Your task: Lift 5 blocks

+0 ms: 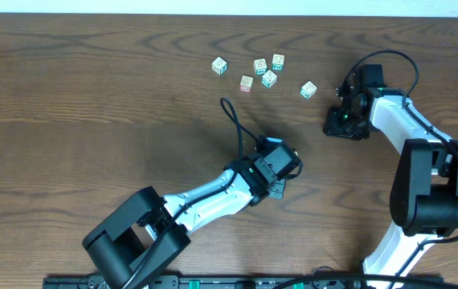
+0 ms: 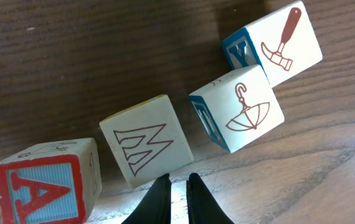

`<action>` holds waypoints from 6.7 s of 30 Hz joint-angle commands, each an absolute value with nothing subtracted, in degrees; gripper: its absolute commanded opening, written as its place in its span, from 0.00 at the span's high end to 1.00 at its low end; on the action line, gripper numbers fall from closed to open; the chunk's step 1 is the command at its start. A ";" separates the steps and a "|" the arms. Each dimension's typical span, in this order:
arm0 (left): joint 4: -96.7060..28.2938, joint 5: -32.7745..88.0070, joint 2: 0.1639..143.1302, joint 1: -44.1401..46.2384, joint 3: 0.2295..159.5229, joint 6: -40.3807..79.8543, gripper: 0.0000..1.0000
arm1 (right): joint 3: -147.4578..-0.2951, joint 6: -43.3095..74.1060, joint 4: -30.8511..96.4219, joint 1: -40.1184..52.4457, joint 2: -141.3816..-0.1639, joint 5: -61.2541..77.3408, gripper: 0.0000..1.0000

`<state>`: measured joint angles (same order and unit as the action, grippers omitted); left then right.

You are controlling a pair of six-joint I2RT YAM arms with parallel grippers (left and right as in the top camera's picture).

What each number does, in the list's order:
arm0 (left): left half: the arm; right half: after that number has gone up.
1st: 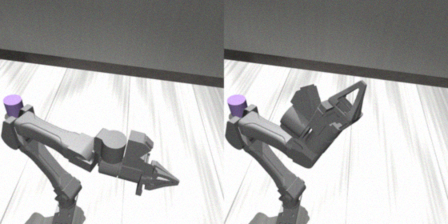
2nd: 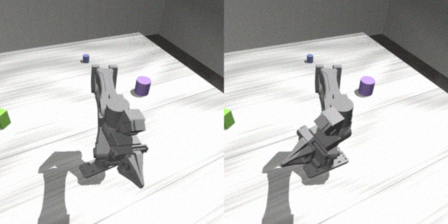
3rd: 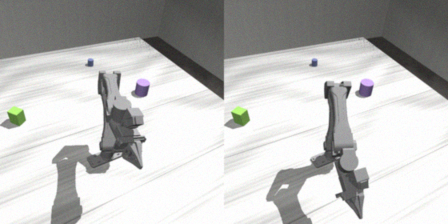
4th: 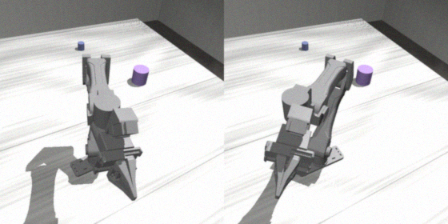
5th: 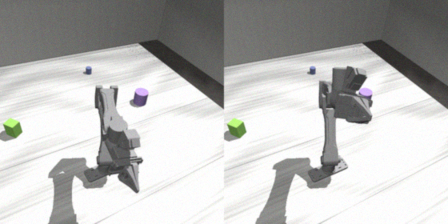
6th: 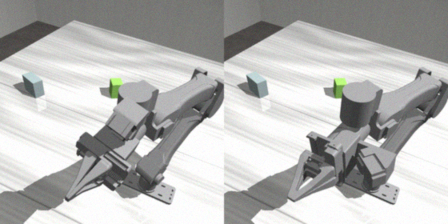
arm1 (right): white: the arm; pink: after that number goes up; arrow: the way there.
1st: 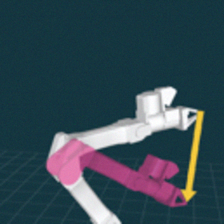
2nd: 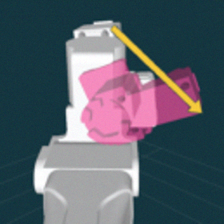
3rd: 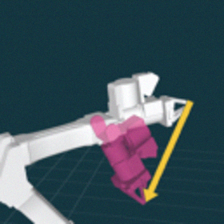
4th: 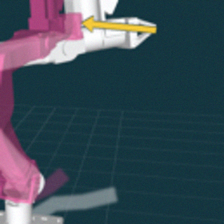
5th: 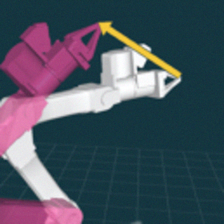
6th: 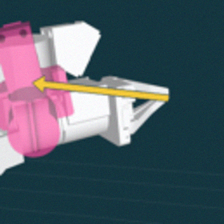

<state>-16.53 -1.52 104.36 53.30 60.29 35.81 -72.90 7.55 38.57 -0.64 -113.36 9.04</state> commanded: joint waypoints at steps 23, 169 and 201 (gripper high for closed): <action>-26.89 -2.59 103.59 54.57 59.51 36.16 0.92 | -73.06 6.72 38.35 -0.32 -113.58 9.30 0.57; -17.45 -10.94 93.17 27.05 59.51 16.08 0.36 | -65.01 3.14 50.70 10.68 -113.58 22.48 0.99; 5.13 2.79 105.21 19.66 60.93 3.68 0.18 | -65.04 7.18 45.41 11.09 -113.58 8.08 0.99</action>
<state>4.78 1.65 102.54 19.88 59.94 7.25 -66.63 7.22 46.63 11.11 -110.56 14.63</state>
